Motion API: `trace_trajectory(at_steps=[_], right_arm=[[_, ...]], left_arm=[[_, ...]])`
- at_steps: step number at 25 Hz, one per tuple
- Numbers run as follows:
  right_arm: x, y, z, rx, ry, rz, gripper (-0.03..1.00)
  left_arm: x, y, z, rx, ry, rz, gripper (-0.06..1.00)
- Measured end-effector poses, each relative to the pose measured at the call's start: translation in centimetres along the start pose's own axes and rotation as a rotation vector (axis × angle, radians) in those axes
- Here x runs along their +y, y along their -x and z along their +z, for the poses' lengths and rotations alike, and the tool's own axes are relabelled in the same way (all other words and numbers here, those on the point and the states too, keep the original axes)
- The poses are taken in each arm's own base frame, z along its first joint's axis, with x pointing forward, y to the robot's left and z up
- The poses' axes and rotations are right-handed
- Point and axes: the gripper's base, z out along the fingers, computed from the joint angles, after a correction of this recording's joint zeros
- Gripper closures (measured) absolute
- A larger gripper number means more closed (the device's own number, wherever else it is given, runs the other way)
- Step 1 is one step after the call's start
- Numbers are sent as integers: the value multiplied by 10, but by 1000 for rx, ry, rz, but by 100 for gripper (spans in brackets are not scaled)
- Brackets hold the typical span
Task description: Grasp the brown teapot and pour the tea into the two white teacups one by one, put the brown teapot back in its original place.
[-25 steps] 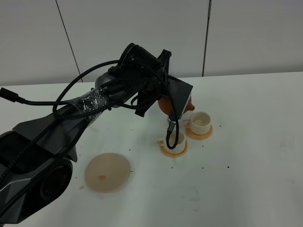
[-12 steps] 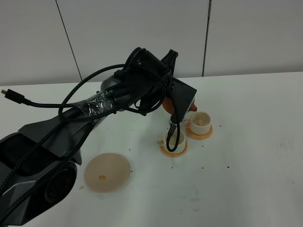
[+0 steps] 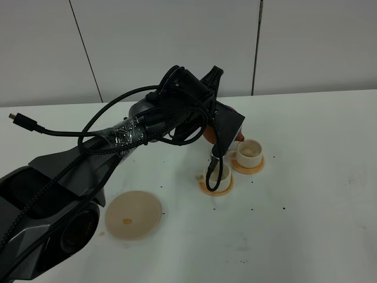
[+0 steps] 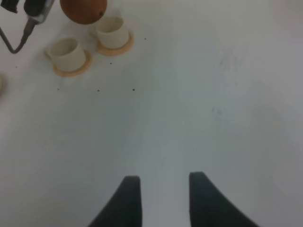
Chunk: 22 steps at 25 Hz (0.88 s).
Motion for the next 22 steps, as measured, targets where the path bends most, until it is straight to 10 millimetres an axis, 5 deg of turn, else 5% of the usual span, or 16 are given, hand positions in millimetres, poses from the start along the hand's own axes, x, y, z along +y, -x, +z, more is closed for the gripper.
trace_trajectory(at_steps=[22], right_arm=[[0,0,0,0,0,0,72]], left_arm=[[6,7,-3,20,51,79,77]])
